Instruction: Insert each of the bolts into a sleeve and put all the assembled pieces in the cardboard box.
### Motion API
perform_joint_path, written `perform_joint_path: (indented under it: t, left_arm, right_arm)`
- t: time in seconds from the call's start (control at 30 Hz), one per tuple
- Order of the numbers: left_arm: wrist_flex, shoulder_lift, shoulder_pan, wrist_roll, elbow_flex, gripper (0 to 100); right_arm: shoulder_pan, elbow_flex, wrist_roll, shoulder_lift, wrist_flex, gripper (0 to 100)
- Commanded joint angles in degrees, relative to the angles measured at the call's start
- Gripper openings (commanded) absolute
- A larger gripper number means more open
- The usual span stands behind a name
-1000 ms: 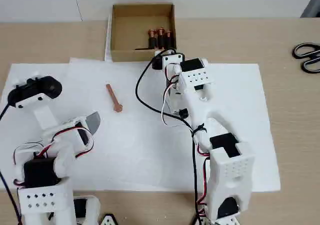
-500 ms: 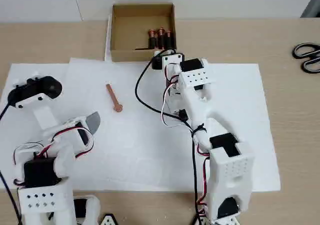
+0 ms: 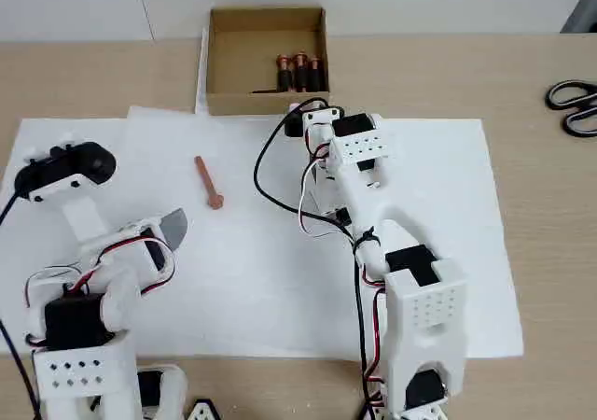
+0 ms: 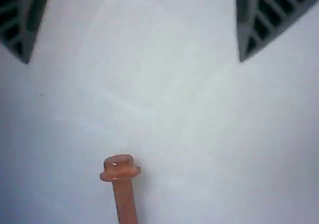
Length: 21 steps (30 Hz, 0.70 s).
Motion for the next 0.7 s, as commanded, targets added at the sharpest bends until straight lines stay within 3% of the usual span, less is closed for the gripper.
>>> perform_joint_path:
  t: [0.0, 0.47, 0.53, 0.67]
  left_arm:
    - [-0.97, -0.44, 0.09, -0.26, -0.66, 25]
    - [5.19, -0.44, 0.09, -0.70, -8.04, 25]
    - [6.68, -0.44, 0.09, -5.98, -9.71, 25]
    - [8.53, 0.09, -0.09, -26.64, -13.32, 25]
  right_arm:
    - [-1.19, 0.18, 0.35, 0.57, 0.22, 0.4]
    - [3.12, -6.24, 0.70, -15.52, 11.74, 0.4]
    - [3.65, -6.24, 0.70, -17.98, 12.62, 0.4]
    - [4.00, -6.07, 0.70, -21.14, 13.14, 0.4]
